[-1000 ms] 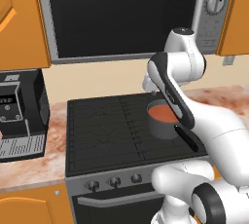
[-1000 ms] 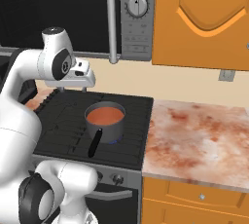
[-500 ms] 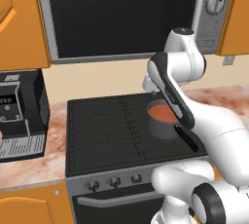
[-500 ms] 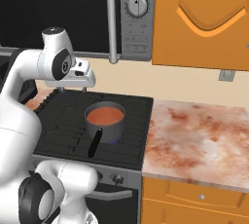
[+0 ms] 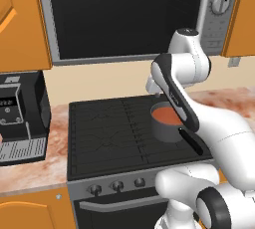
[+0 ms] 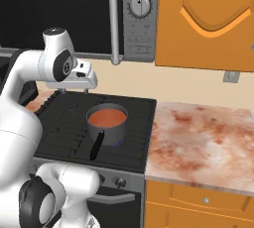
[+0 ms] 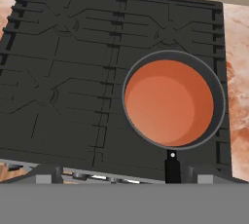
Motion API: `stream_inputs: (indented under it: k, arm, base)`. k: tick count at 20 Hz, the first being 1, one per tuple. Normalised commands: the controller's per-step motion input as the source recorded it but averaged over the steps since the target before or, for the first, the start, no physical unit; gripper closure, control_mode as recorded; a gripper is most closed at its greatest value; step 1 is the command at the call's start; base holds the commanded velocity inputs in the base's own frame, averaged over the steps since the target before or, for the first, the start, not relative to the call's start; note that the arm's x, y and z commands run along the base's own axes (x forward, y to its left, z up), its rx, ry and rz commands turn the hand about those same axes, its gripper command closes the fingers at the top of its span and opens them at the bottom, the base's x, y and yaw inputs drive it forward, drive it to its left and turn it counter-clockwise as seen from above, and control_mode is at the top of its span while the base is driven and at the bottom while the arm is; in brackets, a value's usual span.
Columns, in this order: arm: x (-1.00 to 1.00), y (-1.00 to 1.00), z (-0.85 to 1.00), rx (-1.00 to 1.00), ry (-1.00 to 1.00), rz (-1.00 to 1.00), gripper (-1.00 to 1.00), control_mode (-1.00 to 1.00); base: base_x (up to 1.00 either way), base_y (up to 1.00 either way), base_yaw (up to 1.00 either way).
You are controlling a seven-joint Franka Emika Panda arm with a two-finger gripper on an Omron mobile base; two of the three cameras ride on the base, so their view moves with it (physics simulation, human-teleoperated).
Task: Wait until the marinara sauce is simmered to a deep red color and then turn off the stove.
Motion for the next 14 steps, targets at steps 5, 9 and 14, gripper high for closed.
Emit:
stream_inputs:
  k: [5,9,14]
  arm:
    - [0.00,0.00,0.00,0.00,0.00,0.00,-1.00,-1.00]
    - [0.00,0.00,0.00,0.00,0.00,0.00,-1.00,-1.00]
    - [0.00,0.00,0.00,0.00,0.00,0.00,-1.00,-1.00]
  base:
    - [0.00,0.00,0.00]
    - [0.00,0.00,0.00]
    - [0.00,0.00,0.00]
